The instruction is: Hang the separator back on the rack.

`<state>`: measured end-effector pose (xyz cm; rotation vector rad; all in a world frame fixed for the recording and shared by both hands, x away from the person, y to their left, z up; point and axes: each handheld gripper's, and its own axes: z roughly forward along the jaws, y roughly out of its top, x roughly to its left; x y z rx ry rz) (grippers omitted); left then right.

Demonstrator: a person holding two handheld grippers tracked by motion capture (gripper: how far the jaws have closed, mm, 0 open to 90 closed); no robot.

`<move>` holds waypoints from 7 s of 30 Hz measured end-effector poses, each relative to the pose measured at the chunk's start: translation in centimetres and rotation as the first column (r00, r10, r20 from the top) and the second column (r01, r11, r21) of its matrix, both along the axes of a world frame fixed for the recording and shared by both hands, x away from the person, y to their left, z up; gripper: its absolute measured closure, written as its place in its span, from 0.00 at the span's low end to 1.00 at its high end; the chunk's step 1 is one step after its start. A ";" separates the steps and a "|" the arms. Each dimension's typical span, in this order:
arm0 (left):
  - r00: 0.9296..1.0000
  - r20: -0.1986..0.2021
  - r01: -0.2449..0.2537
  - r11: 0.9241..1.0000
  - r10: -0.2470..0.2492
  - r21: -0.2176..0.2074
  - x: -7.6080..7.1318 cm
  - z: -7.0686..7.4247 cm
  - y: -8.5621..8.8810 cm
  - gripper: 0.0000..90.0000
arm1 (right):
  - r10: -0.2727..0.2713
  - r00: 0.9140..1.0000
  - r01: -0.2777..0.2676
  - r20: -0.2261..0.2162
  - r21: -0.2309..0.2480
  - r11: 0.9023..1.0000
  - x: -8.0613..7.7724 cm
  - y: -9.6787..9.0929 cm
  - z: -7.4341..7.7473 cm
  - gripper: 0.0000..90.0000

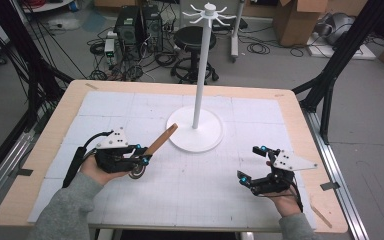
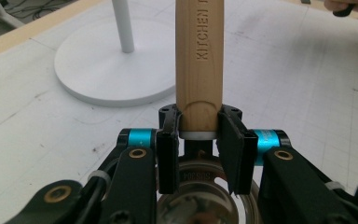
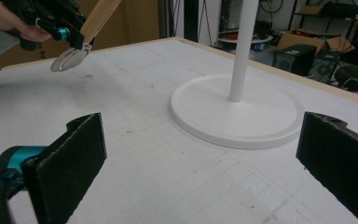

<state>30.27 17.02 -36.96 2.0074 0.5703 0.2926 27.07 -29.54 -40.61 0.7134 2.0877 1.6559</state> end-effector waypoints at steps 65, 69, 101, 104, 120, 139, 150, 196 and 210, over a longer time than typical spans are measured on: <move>0.988 0.140 -0.030 0.973 0.063 -0.228 2.0 9.1 0.2 0.77 | 0.010 1.000 -0.010 0.008 0.011 1.000 -0.1 0.2 0.2 0.01; 0.987 0.148 -0.027 0.975 0.061 -0.222 2.1 9.6 0.1 0.77 | 0.010 1.000 -0.010 0.009 0.014 1.000 -0.1 0.2 0.2 0.01; 0.980 0.174 -0.052 0.971 0.094 -0.232 3.8 12.6 -1.0 0.77 | 0.010 1.000 -0.011 0.009 0.024 1.000 -0.1 0.0 0.2 0.01; 0.979 0.182 -0.049 0.972 0.093 -0.230 3.9 13.0 -1.1 0.77 | 0.011 1.000 -0.011 0.007 0.028 1.000 -0.2 0.0 0.2 0.01; 0.976 0.187 -0.061 0.968 0.109 -0.245 5.0 14.5 -1.7 0.77 | 0.006 1.000 -0.007 0.014 0.035 0.999 -0.4 -0.3 0.3 0.01; 0.975 0.186 -0.070 0.966 0.118 -0.248 6.5 15.9 -2.9 0.77 | 0.015 1.000 -0.015 0.011 0.035 0.999 -0.4 -0.3 0.3 0.01; 0.972 0.195 -0.075 0.960 0.130 -0.269 7.0 16.6 -3.4 0.77 | 0.021 1.000 -0.021 0.006 0.028 0.999 -0.4 -0.2 0.2 0.01; 0.973 0.170 -0.099 0.950 0.154 -0.296 8.6 16.2 -5.8 0.77 | 0.052 0.999 -0.051 -0.007 0.029 0.998 -0.4 0.0 0.2 0.01; 0.972 0.169 -0.110 0.951 0.164 -0.290 9.0 15.8 -6.3 0.77 | 0.052 0.999 -0.052 -0.002 0.032 0.998 -0.3 -0.1 0.2 0.01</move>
